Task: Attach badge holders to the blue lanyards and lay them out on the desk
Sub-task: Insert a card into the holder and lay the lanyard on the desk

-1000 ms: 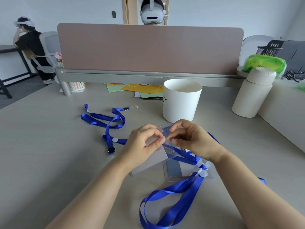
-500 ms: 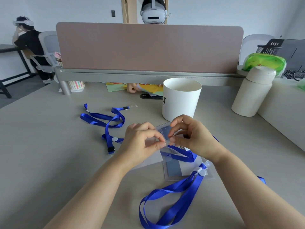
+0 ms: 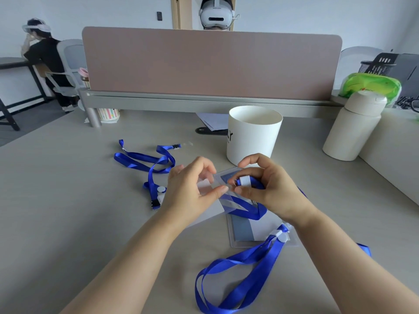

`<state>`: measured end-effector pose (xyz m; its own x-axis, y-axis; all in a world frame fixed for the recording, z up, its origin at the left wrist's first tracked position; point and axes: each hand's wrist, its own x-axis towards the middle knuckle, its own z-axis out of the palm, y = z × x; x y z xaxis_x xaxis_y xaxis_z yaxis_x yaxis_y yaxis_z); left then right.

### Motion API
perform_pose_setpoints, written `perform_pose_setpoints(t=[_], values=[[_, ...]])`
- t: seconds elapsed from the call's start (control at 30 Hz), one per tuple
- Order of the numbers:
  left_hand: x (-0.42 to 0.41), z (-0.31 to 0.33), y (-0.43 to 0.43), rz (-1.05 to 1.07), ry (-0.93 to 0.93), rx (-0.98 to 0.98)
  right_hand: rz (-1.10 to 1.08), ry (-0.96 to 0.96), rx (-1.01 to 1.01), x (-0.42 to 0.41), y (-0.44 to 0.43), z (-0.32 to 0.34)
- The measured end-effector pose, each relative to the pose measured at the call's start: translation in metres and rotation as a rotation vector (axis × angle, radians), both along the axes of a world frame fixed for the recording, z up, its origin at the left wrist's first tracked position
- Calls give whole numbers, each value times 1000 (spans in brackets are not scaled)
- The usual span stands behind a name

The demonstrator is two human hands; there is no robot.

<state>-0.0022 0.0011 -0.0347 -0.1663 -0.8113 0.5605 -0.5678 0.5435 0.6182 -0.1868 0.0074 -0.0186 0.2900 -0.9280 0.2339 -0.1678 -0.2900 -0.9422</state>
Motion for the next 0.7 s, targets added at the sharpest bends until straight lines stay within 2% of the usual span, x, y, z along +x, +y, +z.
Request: perform_pose_setpoints(t=[0.1,0.2,0.4,0.7], values=[[0,5,4,-24,42,99,-5,2,-1,2,2,0],[-3,10,6,-31,-14,91,-26,10,-5,5,4,0],[-1,9,7,-40,-14,41,-57,-1,-19,8,6,2],[0,22,13,-63,-39,165,-104,-23,-61,13,8,1]])
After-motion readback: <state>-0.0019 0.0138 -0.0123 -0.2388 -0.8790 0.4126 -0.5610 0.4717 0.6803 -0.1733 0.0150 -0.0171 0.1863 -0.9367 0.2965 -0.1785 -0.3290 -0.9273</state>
